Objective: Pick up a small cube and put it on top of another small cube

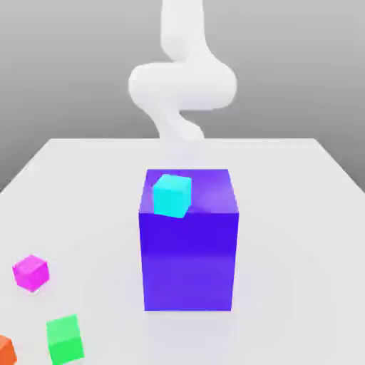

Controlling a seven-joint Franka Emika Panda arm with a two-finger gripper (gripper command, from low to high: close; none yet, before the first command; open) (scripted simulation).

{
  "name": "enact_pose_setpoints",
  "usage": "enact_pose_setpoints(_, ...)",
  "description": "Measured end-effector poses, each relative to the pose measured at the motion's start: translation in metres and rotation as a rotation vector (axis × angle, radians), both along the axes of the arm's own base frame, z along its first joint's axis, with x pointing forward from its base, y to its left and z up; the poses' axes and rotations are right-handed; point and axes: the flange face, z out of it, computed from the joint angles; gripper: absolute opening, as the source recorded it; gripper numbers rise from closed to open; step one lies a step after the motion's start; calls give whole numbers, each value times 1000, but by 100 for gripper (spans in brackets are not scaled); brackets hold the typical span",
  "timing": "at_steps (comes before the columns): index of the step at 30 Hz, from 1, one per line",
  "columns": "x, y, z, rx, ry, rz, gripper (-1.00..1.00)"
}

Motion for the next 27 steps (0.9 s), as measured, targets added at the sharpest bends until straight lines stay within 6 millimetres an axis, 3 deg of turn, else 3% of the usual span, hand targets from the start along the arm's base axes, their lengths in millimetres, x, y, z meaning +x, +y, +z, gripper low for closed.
enact_pose_setpoints(6, 49, -75, -102, 156, 135, -382, 0)
enact_pose_setpoints(12, 56, -157, -211, 311, 242, -766, 0)
enact_pose_setpoints(18, 25, -228, -320, 470, 327, -1157, 0)
enact_pose_setpoints(22, -19, -270, -391, 584, 371, -1443, 0)
enact_pose_setpoints(27, -69, -287, -471, 711, 427, -1742, 0)
